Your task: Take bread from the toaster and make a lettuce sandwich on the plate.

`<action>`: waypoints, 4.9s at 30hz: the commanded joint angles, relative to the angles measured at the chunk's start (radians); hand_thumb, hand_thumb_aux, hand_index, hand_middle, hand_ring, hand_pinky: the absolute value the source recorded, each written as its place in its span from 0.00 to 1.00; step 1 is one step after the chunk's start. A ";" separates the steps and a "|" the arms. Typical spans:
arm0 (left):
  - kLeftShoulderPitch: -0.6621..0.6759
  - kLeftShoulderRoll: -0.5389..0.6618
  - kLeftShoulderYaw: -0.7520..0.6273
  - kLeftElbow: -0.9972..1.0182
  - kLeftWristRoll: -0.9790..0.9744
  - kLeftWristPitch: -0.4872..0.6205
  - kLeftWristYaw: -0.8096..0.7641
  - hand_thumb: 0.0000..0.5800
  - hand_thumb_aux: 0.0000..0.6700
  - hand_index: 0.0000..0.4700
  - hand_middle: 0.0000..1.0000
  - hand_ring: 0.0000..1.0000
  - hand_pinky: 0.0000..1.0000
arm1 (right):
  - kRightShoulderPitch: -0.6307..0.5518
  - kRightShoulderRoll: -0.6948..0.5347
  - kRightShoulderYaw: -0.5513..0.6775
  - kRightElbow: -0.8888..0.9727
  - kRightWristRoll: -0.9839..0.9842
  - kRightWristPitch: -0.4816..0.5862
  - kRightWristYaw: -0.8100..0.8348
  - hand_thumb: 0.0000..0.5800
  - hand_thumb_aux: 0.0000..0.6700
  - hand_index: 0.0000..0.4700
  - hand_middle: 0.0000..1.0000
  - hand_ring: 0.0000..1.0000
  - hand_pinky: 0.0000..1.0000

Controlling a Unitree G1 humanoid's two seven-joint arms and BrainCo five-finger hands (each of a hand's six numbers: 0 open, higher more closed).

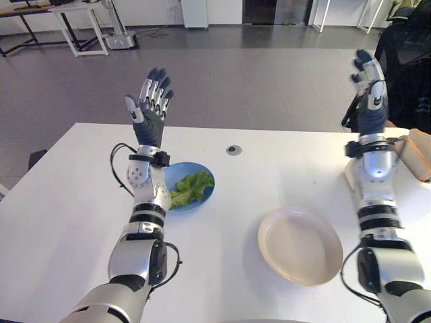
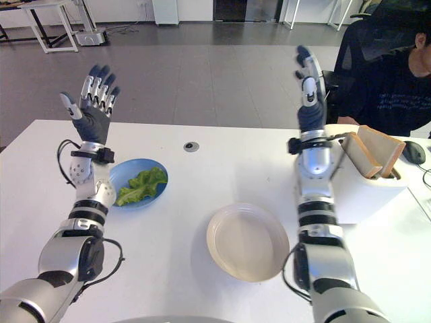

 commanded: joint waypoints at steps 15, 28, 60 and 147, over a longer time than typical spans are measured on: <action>0.091 0.138 -0.040 -0.035 0.365 -0.015 0.218 0.00 0.00 0.00 0.00 0.00 0.00 | 0.149 -0.414 0.109 -0.018 -0.654 0.833 -0.250 0.00 0.00 0.00 0.00 0.00 0.00; 0.111 0.139 -0.034 -0.061 0.354 0.007 0.199 0.00 0.00 0.00 0.00 0.00 0.00 | 0.232 -0.407 0.102 -0.144 -0.536 0.896 0.014 1.00 1.00 1.00 0.00 0.00 0.00; 0.111 0.124 -0.017 -0.068 0.335 0.032 0.184 0.00 0.00 0.00 0.00 0.00 0.00 | 0.313 -0.303 0.104 -0.553 0.173 0.468 0.653 1.00 1.00 1.00 0.00 0.00 0.00; 0.277 0.463 -0.587 -0.436 1.263 0.569 0.093 0.00 0.00 0.00 0.00 0.00 0.00 | 0.308 -0.027 -0.007 -0.494 0.281 0.284 0.622 0.00 0.00 0.00 0.00 0.00 0.00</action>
